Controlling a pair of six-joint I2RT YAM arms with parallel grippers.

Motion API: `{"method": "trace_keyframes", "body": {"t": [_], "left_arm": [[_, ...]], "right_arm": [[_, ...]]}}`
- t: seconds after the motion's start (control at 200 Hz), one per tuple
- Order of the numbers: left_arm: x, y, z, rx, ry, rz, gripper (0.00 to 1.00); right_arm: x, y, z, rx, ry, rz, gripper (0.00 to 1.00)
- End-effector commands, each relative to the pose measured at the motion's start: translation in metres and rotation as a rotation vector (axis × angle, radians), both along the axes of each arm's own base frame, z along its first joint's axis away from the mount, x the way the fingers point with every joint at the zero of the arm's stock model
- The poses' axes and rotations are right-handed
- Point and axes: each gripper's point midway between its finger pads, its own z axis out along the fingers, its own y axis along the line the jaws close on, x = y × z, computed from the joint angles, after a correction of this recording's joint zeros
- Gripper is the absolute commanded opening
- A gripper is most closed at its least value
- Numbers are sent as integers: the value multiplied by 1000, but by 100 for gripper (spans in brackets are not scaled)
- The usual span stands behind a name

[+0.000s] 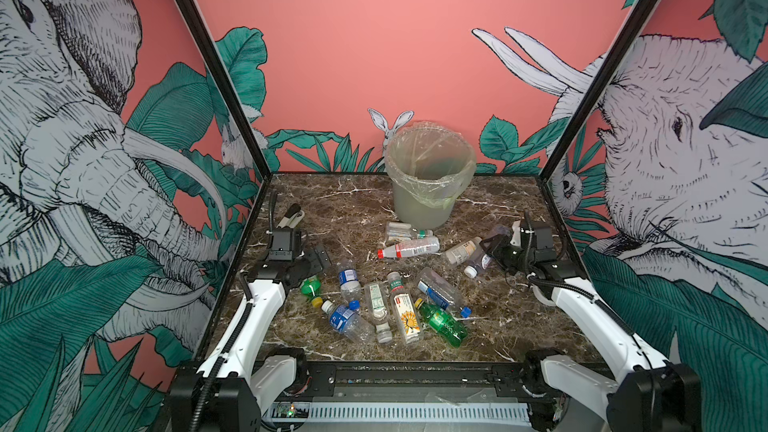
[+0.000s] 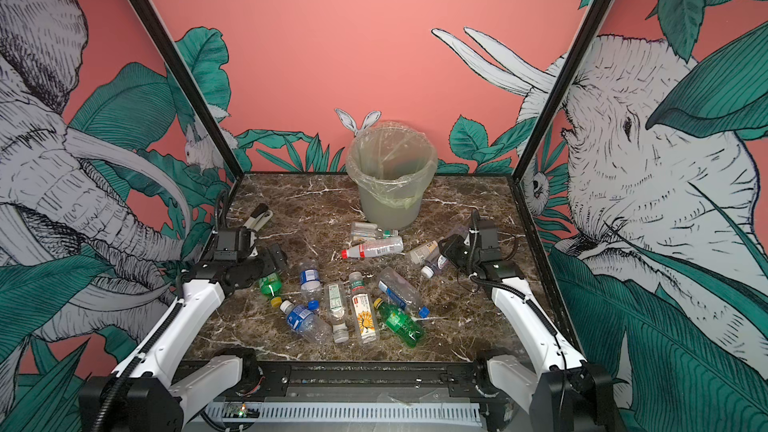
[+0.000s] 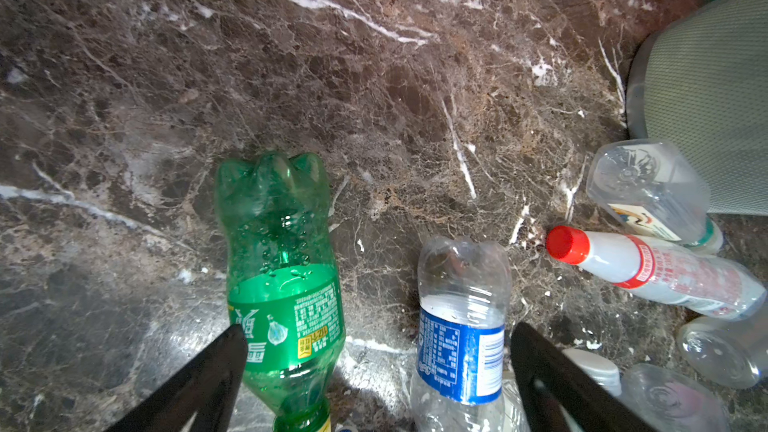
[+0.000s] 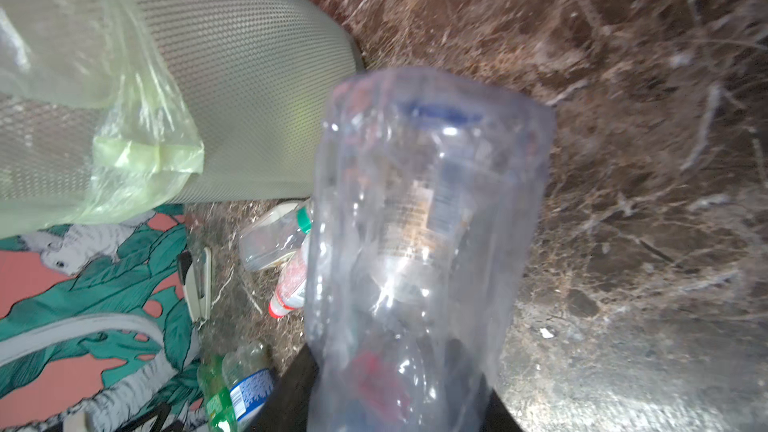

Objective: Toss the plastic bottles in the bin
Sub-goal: 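Lift the clear bottle with the right gripper toward the bin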

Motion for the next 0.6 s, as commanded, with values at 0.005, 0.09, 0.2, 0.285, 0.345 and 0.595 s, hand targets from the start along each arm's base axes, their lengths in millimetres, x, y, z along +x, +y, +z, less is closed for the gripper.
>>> {"method": "trace_keyframes", "body": {"t": [0.005, 0.09, 0.2, 0.285, 0.345, 0.595], "left_arm": [[-6, -1, 1, -12, 1, 6, 99], [-8, 2, -1, 0, 12, 16, 99], [-10, 2, -4, 6, 16, 15, 99], [-10, 2, -6, 0, 16, 14, 99], [-10, 1, -6, -3, 14, 12, 99], [-9, 1, -6, -3, 7, 9, 99]], "right_arm": [[7, 18, 28, 52, -128, 105, 46], [8, 21, 38, 71, -171, 118, 47], [8, 24, 53, 80, -223, 129, 47], [7, 28, 66, 89, -266, 147, 47], [5, 33, 76, 96, -301, 168, 47], [2, 52, 116, 86, -416, 256, 47]]}}
